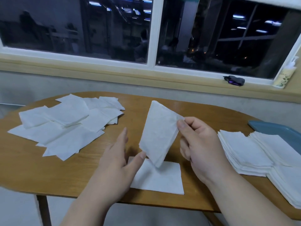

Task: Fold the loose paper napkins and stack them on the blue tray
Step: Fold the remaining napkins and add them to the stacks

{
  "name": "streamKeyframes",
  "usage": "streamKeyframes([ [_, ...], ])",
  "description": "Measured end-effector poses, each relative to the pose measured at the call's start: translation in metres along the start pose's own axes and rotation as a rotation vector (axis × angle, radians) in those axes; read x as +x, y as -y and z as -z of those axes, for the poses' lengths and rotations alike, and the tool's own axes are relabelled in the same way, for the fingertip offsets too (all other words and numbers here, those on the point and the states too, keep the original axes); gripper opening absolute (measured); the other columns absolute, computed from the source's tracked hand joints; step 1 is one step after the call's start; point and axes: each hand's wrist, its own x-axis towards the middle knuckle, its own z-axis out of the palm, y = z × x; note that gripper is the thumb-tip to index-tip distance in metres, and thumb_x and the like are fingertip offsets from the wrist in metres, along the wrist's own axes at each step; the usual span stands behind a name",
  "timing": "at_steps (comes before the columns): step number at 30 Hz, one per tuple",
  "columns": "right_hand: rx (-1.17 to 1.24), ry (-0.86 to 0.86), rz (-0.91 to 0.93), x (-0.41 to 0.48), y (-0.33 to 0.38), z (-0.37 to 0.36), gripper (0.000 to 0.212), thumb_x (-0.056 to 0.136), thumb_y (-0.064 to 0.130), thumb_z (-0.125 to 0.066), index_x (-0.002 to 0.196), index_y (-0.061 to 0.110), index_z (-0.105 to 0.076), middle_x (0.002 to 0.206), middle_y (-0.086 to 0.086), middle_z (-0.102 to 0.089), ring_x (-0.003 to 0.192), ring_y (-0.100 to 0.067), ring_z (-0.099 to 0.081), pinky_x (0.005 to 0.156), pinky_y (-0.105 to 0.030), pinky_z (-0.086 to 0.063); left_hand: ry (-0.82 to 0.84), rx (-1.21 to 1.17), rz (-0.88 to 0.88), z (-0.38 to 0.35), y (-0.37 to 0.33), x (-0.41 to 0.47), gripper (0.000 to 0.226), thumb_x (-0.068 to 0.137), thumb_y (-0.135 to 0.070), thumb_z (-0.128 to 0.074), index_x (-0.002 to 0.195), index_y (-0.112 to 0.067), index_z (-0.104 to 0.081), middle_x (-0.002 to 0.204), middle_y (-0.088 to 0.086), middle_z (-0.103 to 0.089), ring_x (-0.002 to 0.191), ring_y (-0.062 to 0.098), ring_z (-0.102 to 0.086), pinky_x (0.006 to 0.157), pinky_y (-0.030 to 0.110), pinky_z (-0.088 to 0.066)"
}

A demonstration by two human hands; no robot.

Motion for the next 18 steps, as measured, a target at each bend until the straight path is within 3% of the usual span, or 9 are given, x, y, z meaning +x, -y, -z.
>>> streamKeyframes([
  [3,0.171,0.082,-0.062,-0.011,0.008,-0.011,0.016,0.095,0.023,-0.059,0.089,0.014,-0.071,0.084,-0.016,-0.05,0.04,-0.013,-0.025,0.04,-0.024,-0.02,-0.011,-0.116,0.027,0.0,-0.007,-0.001,0.084,0.087,-0.063,-0.051,0.151,-0.053,0.002,0.13,-0.034,-0.048,0.113,-0.008,-0.053,0.091,0.015,-0.04],
  [5,0.212,0.076,-0.085,-0.016,0.005,-0.015,0.014,0.09,0.026,-0.062,0.085,0.018,-0.072,0.089,-0.015,-0.053,0.039,-0.012,-0.026,0.038,-0.022,-0.024,-0.053,-0.174,0.026,0.001,-0.011,-0.002,0.075,0.091,-0.053,-0.056,0.15,-0.055,-0.009,0.107,-0.042,-0.056,0.095,-0.022,-0.054,0.071,0.002,-0.04],
  [7,0.224,0.038,-0.098,-0.019,-0.001,-0.015,0.015,0.093,0.025,-0.06,0.087,0.016,-0.071,0.087,-0.015,-0.056,0.039,-0.012,-0.027,0.039,-0.023,-0.022,-0.1,-0.228,0.016,0.005,-0.013,-0.004,0.064,0.093,-0.038,-0.061,0.141,-0.06,-0.025,0.097,-0.042,-0.06,0.088,-0.026,-0.053,0.064,-0.001,-0.04],
  [11,0.098,0.003,-0.042,-0.023,-0.007,-0.007,0.022,0.096,0.03,-0.058,0.11,0.014,-0.067,0.085,-0.019,-0.06,0.041,-0.015,-0.03,0.046,-0.029,-0.02,-0.06,-0.291,0.014,0.013,-0.01,-0.006,0.056,0.092,-0.026,-0.065,0.128,-0.063,-0.045,0.096,-0.04,-0.065,0.089,-0.018,-0.06,0.07,0.007,-0.043],
  [13,-0.074,0.072,-0.029,-0.023,-0.003,-0.002,0.035,0.093,0.04,-0.063,0.126,0.029,-0.06,0.069,-0.005,-0.059,0.043,-0.013,-0.037,0.044,-0.028,-0.026,0.029,-0.309,0.008,0.015,-0.005,-0.006,0.056,0.091,-0.018,-0.065,0.124,-0.061,-0.052,0.1,-0.031,-0.069,0.091,-0.007,-0.066,0.075,0.014,-0.047],
  [15,-0.249,0.174,-0.049,-0.02,0.0,0.003,0.045,0.095,0.034,-0.061,0.136,0.04,-0.046,0.061,0.01,-0.062,0.045,-0.004,-0.049,0.045,-0.018,-0.035,0.118,-0.302,0.002,0.017,-0.003,-0.007,0.055,0.091,-0.012,-0.064,0.12,-0.058,-0.058,0.1,-0.02,-0.073,0.087,0.002,-0.069,0.073,0.017,-0.048],
  [18,-0.348,0.32,-0.081,-0.012,-0.003,0.007,0.059,0.096,0.02,-0.061,0.143,0.049,-0.038,0.083,0.005,-0.075,0.065,-0.003,-0.066,0.06,-0.014,-0.045,0.204,-0.291,-0.025,0.021,0.001,-0.007,0.054,0.091,-0.009,-0.065,0.118,-0.056,-0.063,0.102,-0.013,-0.074,0.088,0.008,-0.069,0.075,0.018,-0.048],
])
